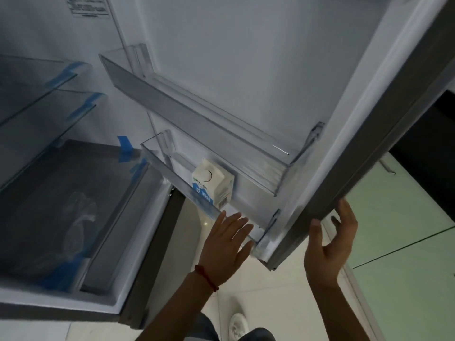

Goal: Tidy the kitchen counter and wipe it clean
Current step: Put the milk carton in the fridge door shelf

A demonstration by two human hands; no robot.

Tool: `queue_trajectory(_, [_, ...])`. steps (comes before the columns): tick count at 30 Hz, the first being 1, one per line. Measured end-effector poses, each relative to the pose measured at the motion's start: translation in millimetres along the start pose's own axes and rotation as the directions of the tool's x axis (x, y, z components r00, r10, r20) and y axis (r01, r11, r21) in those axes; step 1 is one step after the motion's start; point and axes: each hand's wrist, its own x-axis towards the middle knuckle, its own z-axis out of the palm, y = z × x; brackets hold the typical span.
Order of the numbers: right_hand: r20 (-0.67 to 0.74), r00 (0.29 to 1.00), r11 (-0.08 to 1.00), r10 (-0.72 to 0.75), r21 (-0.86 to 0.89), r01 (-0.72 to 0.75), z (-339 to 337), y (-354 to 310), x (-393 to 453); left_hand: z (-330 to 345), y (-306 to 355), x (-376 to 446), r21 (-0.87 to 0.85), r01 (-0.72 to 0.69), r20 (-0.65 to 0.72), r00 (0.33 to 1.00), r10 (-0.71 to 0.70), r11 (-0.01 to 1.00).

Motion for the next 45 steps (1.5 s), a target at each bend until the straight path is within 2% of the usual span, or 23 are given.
queue_trajectory(3, [-0.061,0.998,0.995,-0.024,0.098,0.03,-8,-10,0,-14,-7,-15,0.018,-0.003,0.018,1.0,0.002,1.0])
queue_trajectory(7, [0.042,0.999,0.98,0.03,0.195,-0.037,-1,-31,-13,-35,-23,-41,0.03,-0.006,0.031,1.0,0.005,1.0])
queue_trajectory(11, [0.038,0.994,0.971,0.105,0.21,-0.11,10,-58,-54,-69,-40,-74,0.053,0.033,0.06,0.998,-0.036,0.998])
queue_trajectory(16, [0.083,0.987,0.975,0.139,0.165,-0.151,24,-93,-108,-126,-59,-129,0.082,0.148,-0.002,0.989,-0.148,0.986])
queue_trajectory(19, [0.168,0.982,0.986,0.083,0.131,-0.106,30,-116,-139,-165,-66,-162,0.104,0.222,-0.065,0.974,-0.216,0.97])
queue_trajectory(21, [0.229,0.972,0.99,0.06,0.112,-0.088,36,-131,-157,-191,-69,-182,0.151,0.235,-0.144,0.966,-0.214,0.96])
queue_trajectory(24, [0.339,0.941,0.994,-0.007,0.105,-0.031,49,-148,-176,-226,-71,-205,0.162,0.276,-0.361,0.91,-0.203,0.947])
queue_trajectory(27, [0.435,0.898,0.99,-0.059,0.141,-0.003,65,-160,-189,-248,-78,-217,0.111,0.433,-0.537,0.783,-0.313,0.894])
queue_trajectory(30, [0.462,0.882,0.984,-0.096,0.178,0.014,78,-168,-197,-258,-95,-212,-0.061,0.581,-0.566,0.65,-0.507,0.812])
queue_trajectory(32, [0.473,0.874,0.976,-0.112,0.217,0.007,84,-172,-201,-261,-105,-205,-0.162,0.623,-0.542,0.592,-0.597,0.765])
queue_trajectory(34, [0.493,0.862,0.967,-0.118,0.253,-0.012,89,-176,-206,-260,-113,-201,-0.194,0.629,-0.537,0.574,-0.618,0.753])
queue_trajectory(37, [0.527,0.843,0.967,-0.108,0.253,-0.034,99,-181,-214,-257,-117,-205,-0.207,0.613,-0.532,0.583,-0.614,0.762])
queue_trajectory(39, [0.541,0.825,0.958,-0.164,0.288,0.002,109,-186,-219,-256,-119,-209,-0.207,0.602,-0.535,0.59,-0.604,0.771])
queue_trajectory(43, [0.635,0.716,0.933,-0.291,0.355,0.063,136,-200,-232,-257,-122,-212,-0.187,0.6,-0.544,0.596,-0.591,0.778])
queue_trajectory(45, [0.658,0.685,0.934,-0.314,0.342,0.1,148,-205,-240,-257,-123,-213,-0.181,0.592,-0.544,0.605,-0.581,0.785])
